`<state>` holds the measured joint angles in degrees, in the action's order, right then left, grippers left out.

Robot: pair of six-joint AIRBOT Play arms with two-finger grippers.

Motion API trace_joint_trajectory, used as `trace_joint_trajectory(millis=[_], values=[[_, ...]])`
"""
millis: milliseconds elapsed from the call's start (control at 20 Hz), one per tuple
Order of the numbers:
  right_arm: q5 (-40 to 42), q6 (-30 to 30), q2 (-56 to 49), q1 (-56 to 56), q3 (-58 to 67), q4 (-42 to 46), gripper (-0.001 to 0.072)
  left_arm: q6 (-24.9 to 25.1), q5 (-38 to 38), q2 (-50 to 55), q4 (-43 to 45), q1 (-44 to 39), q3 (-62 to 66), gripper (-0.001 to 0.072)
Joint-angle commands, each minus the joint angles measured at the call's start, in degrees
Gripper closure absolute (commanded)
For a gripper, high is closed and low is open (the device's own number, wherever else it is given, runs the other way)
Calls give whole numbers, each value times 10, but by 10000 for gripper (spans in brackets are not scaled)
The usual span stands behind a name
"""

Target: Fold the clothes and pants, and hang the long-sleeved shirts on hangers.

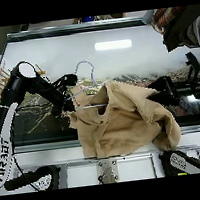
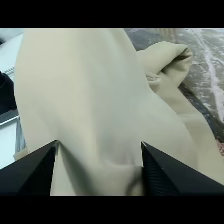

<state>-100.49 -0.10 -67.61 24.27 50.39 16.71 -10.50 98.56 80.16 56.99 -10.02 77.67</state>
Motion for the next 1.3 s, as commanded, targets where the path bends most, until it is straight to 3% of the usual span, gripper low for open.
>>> trace_joint_trajectory(millis=[0,500,1250], values=[[5,-2,-27,-48,-1,-3,143,0,0,0,0,0,0,691],[62,-2,-54,-150,-1,-35,143,0,0,0,0,0,0,691],[59,-1,-54,-152,-1,-35,143,0,0,0,0,0,0,691]])
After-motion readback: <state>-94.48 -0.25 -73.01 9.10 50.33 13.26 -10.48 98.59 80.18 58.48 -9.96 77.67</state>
